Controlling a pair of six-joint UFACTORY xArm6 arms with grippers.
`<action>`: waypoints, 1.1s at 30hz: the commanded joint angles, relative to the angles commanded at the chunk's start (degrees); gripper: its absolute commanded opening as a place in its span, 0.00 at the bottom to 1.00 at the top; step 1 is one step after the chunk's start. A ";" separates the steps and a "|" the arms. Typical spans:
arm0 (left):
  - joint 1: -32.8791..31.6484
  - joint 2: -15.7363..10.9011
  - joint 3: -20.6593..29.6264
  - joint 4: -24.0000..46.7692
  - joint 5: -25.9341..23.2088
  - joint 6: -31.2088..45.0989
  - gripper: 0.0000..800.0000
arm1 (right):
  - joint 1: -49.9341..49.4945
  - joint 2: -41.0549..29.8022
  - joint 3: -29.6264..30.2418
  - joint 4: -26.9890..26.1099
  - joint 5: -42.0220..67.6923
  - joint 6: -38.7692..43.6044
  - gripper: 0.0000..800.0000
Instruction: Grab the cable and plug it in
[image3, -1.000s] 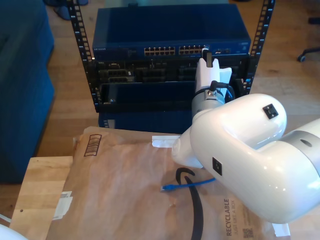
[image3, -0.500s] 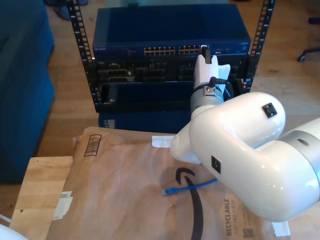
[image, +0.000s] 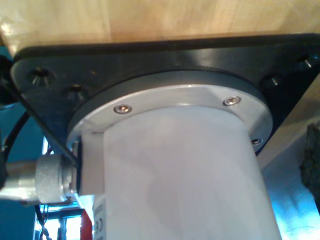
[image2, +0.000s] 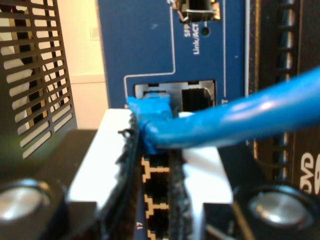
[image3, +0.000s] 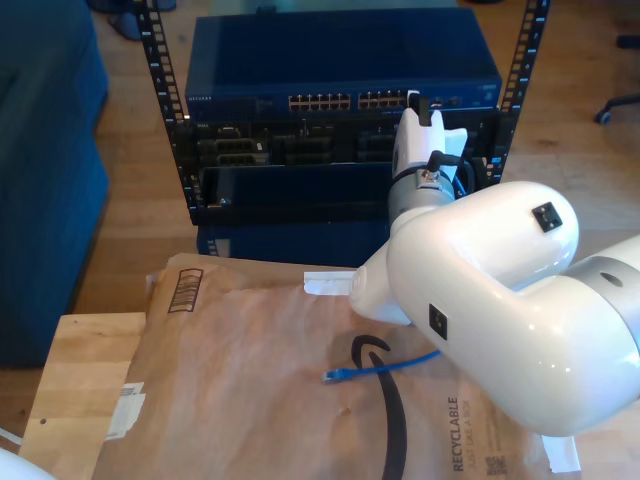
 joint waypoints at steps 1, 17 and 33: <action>0.00 0.00 0.00 0.00 0.00 0.00 1.00 | 0.00 -0.18 0.09 -0.44 0.09 0.00 0.11; 0.00 0.00 0.00 0.00 0.00 0.00 1.00 | 1.67 -21.54 27.08 -8.53 8.88 -0.09 0.68; 0.00 0.00 0.00 0.00 0.00 0.00 1.00 | -18.11 -49.14 36.22 -42.90 53.63 -11.25 0.99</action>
